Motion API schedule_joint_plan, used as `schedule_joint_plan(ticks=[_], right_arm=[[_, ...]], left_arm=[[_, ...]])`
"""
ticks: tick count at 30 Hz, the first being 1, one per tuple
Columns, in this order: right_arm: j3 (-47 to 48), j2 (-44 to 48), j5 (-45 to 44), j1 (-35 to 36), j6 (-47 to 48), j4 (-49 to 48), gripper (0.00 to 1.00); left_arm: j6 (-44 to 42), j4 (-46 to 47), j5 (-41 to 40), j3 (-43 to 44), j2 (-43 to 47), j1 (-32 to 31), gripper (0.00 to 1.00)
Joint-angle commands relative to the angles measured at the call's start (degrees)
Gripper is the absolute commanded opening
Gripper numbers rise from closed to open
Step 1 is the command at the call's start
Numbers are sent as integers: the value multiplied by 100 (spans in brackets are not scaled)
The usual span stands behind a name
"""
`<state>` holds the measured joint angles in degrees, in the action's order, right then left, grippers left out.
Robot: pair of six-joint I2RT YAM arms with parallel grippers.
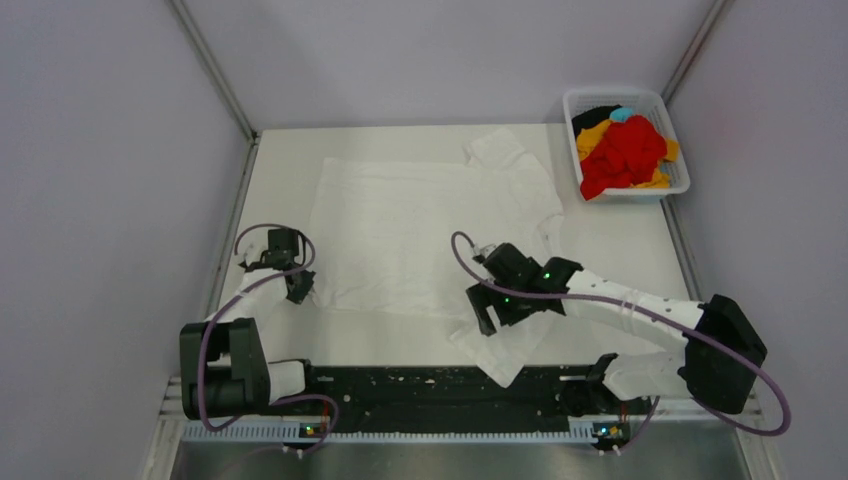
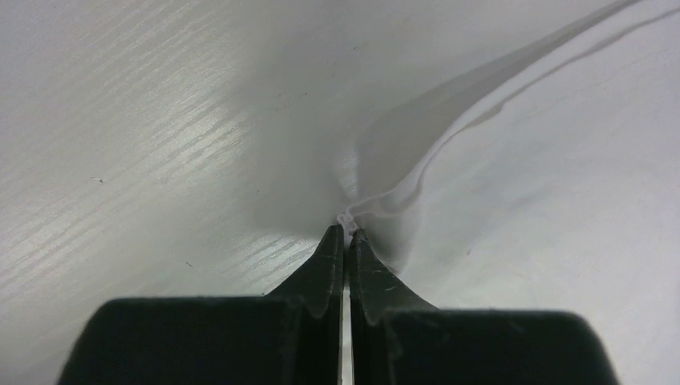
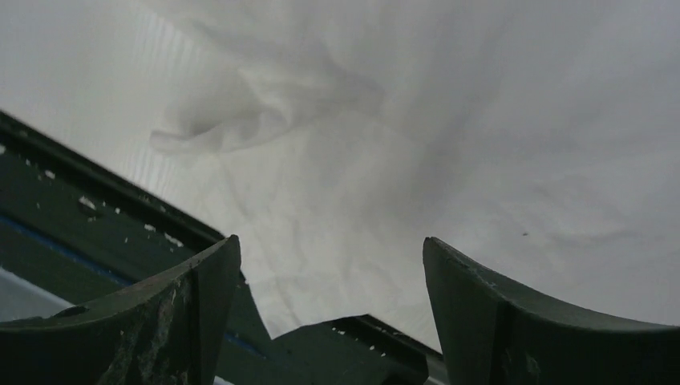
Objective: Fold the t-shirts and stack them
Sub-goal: Grab the side of the flattened tshirt closest away from the robot with both arms
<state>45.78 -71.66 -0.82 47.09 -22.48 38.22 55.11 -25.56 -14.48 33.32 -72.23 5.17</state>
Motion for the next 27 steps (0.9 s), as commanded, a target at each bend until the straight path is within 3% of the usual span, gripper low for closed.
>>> schedule_joint_plan(ticks=[1,5,10,21,24,27], right_arm=[[-51,-247,305,915,206,458,80],[-161,-686,504,1528,202,400,74],[-241,-843,456,1707,87,429,63],[-236,-1349,-358,2309,-817,249,59],[-223,-1375,-721,2312,-1181,353,48],[-219,-1270,-973,2310,-1394,561,23]], left_arm=[[-139,-512,-39,-54,-21,-20,0],[-175,-579,-39,33,-55,-25,0],[-215,-690,-66,133,-100,-25,0],[-285,-767,-50,222,-150,-25,0],[-297,-790,-60,249,-113,-25,0],[-291,-831,-89,238,-20,-25,0]])
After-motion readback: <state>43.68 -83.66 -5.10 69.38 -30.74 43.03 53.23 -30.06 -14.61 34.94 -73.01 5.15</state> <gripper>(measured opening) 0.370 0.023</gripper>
